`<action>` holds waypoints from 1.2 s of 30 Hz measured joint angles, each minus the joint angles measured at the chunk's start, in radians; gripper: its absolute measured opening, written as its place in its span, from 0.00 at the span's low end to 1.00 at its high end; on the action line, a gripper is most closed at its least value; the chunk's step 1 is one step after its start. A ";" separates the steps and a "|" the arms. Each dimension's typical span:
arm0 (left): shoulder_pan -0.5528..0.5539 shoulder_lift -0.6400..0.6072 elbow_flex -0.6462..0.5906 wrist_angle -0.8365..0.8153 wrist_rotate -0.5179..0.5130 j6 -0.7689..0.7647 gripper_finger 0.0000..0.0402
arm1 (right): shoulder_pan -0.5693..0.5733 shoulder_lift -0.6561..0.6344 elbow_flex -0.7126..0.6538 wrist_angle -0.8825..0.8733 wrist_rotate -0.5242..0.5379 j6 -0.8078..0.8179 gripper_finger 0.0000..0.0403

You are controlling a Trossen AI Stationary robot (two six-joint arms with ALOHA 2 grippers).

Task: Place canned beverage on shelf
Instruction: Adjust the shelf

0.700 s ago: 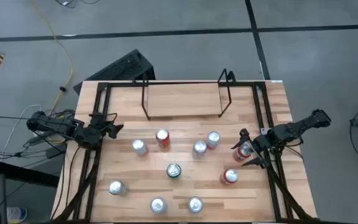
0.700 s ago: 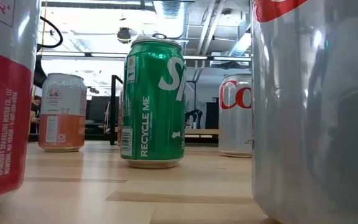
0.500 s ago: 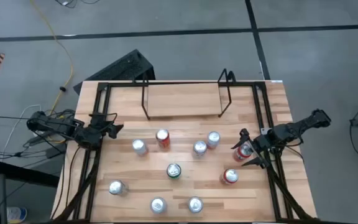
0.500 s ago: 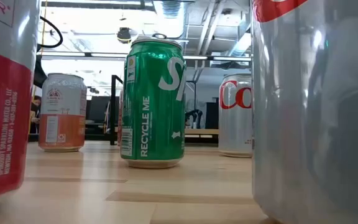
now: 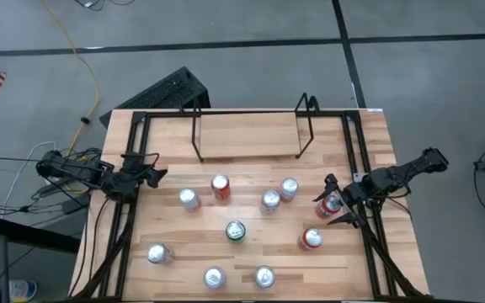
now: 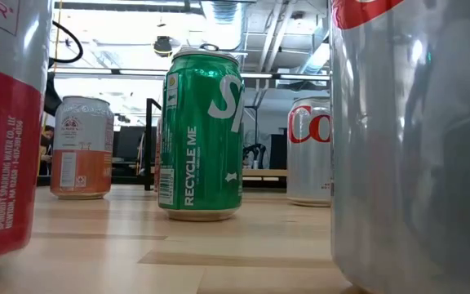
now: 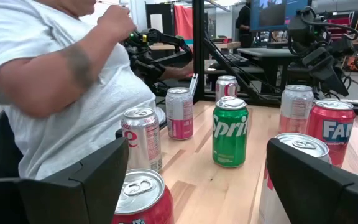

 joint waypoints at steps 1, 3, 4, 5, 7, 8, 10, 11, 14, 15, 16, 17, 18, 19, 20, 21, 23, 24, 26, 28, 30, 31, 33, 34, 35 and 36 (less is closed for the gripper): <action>0.000 0.000 -0.001 0.004 0.012 0.000 0.90 | 0.000 0.000 0.000 0.000 0.000 0.000 0.90; 0.000 0.000 -0.001 0.013 0.039 0.003 0.90 | 0.000 0.000 0.000 0.000 0.000 0.000 0.90; 0.000 0.000 -0.001 0.018 0.052 0.006 0.90 | 0.000 0.000 0.000 0.000 0.000 0.000 0.90; 0.000 0.000 -0.001 0.024 0.064 0.006 0.90 | 0.000 0.000 0.000 0.000 0.000 0.000 0.90; 0.000 0.000 -0.002 0.033 0.089 0.005 0.90 | 0.000 0.000 0.000 0.000 0.000 0.000 0.90; 0.000 0.000 -0.003 0.034 0.095 0.005 0.90 | 0.000 0.000 0.000 0.000 0.000 0.000 0.90; 0.000 0.000 -0.003 0.034 0.100 0.004 0.90 | 0.000 0.000 0.000 0.000 0.000 0.000 0.90; 0.000 0.000 -0.003 0.035 0.103 0.003 0.90 | 0.000 0.000 0.000 0.000 0.000 0.000 0.90; 0.000 0.000 -0.003 0.036 0.103 0.003 0.90 | 0.000 0.000 0.000 0.000 0.000 0.000 0.90; 0.000 0.000 -0.003 0.036 0.103 0.003 0.90 | 0.000 0.000 0.000 0.000 0.000 0.000 0.90; 0.000 0.000 -0.003 0.037 0.103 0.003 0.90 | 0.000 0.000 0.000 0.000 0.000 0.000 0.90; 0.000 0.000 -0.003 0.037 0.103 0.002 0.90 | 0.000 0.000 0.000 0.000 0.000 0.000 0.90; 0.000 0.000 -0.003 0.038 0.103 0.002 0.90 | 0.000 0.000 0.000 0.000 0.000 0.000 0.90; 0.000 0.000 -0.003 0.039 0.103 0.002 0.90 | 0.000 0.000 0.000 0.000 0.000 0.000 0.90; 0.000 0.000 -0.003 0.040 0.103 0.002 0.90 | 0.000 0.000 0.000 0.000 0.000 0.000 0.90; 0.000 0.000 -0.003 0.040 0.104 0.002 0.90 | 0.000 0.000 0.000 0.000 0.000 0.000 0.90; 0.000 0.000 -0.003 0.042 0.121 -0.013 0.90 | 0.000 0.000 0.000 0.000 0.000 0.000 0.90; 0.000 0.000 -0.003 0.043 0.132 -0.009 0.90 | 0.000 0.000 0.000 0.000 0.000 0.000 0.90; 0.000 0.000 -0.003 0.045 0.154 0.039 0.90 | 0.000 0.000 0.000 0.000 0.000 0.000 0.90; 0.000 0.000 -0.002 0.048 0.161 0.105 0.90 | 0.000 0.000 0.000 0.000 0.000 0.000 0.90; 0.000 0.000 -0.001 0.052 0.163 0.164 0.90 | 0.000 0.000 0.000 0.000 0.000 0.000 0.90; 0.000 0.000 -0.001 0.053 0.163 0.183 0.90 | 0.000 0.000 0.000 0.000 0.000 0.000 0.90; 0.000 0.000 0.000 0.054 0.159 0.189 0.90 | 0.000 0.000 0.000 0.000 0.000 0.000 0.90; 0.000 0.000 0.000 0.055 0.158 0.159 0.90 | 0.000 0.000 0.000 0.000 0.000 0.000 0.90; 0.000 0.000 -0.001 0.058 0.158 0.123 0.90 | 0.000 0.000 0.000 0.000 0.000 0.000 0.90; 0.000 0.000 -0.001 0.067 0.157 0.090 0.90 | 0.000 0.000 0.000 0.000 0.000 0.000 0.90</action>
